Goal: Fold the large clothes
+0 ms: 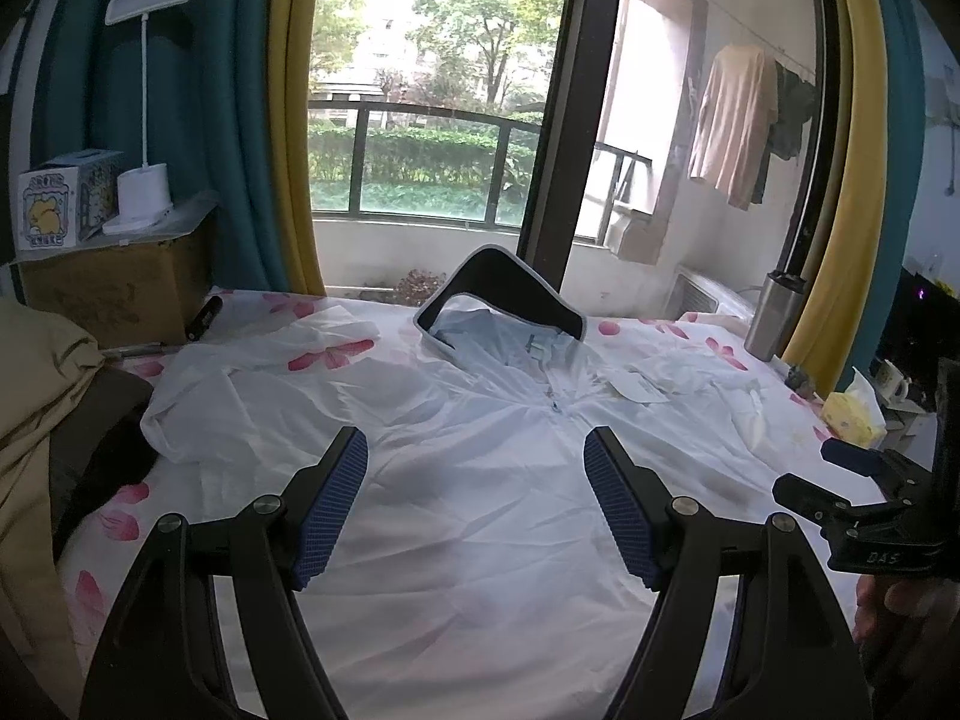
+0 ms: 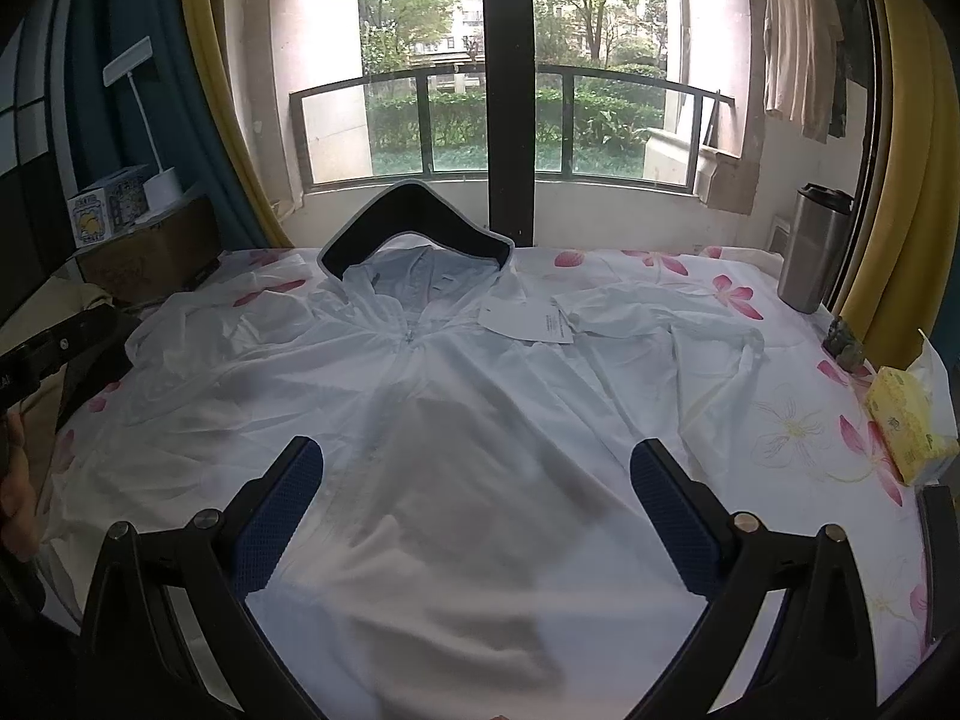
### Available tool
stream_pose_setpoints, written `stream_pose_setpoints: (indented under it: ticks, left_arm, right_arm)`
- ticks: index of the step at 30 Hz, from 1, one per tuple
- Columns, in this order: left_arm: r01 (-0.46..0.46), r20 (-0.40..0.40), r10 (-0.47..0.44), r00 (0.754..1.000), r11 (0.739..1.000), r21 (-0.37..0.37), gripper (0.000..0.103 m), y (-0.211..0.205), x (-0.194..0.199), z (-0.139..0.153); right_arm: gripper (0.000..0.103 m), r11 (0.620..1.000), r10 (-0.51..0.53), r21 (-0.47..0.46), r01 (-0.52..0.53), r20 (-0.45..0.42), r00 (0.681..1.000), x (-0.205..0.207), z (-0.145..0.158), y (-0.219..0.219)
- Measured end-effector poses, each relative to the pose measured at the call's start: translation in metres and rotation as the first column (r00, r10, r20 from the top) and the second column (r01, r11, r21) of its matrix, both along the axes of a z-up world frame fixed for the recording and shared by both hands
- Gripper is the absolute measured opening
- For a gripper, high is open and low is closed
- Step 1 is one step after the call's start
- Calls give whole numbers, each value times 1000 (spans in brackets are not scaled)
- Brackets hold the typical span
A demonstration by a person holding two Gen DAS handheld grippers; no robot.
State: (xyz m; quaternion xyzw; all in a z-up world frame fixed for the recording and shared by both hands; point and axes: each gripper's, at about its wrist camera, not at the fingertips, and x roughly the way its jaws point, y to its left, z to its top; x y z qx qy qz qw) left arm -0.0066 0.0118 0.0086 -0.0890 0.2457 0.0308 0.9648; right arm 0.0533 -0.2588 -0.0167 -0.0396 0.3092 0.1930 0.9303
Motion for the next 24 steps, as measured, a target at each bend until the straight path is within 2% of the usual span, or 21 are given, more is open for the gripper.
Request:
stream_pose_setpoints:
  ticks: [24]
  left_arm:
    - [3,-5,-3,1000,1000,-8,78,-1,2,-1]
  right_arm:
    - [101,1000,4,-8,-4,-9,1000,2,-4,3]
